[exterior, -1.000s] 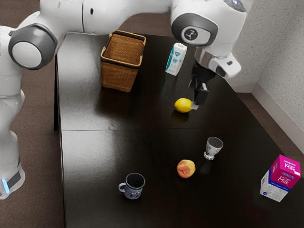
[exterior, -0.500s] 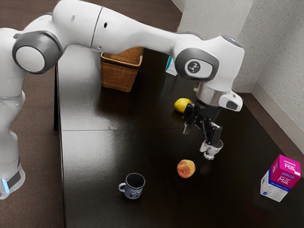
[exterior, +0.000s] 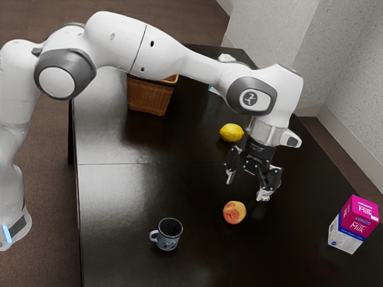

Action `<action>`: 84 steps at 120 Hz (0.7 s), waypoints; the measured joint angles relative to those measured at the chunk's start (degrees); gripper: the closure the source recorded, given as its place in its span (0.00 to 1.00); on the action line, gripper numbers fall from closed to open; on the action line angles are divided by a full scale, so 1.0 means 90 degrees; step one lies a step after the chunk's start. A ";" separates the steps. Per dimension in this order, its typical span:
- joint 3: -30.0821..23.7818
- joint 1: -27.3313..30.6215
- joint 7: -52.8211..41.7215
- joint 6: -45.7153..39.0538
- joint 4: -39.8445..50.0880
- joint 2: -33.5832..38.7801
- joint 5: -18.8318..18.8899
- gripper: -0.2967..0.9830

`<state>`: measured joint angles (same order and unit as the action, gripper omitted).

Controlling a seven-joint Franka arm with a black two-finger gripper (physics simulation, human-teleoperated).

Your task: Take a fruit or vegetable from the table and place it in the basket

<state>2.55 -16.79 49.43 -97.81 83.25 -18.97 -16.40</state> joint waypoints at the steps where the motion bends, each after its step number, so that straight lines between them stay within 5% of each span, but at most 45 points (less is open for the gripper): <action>1: 0.0000 0.0007 0.0022 -0.0004 0.0000 -0.0008 0.0000 0.23; 84: -0.0216 0.0022 0.1120 -0.0096 0.0057 -0.0476 0.0649 0.23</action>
<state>0.61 -16.59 59.51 -98.67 83.77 -23.26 -10.56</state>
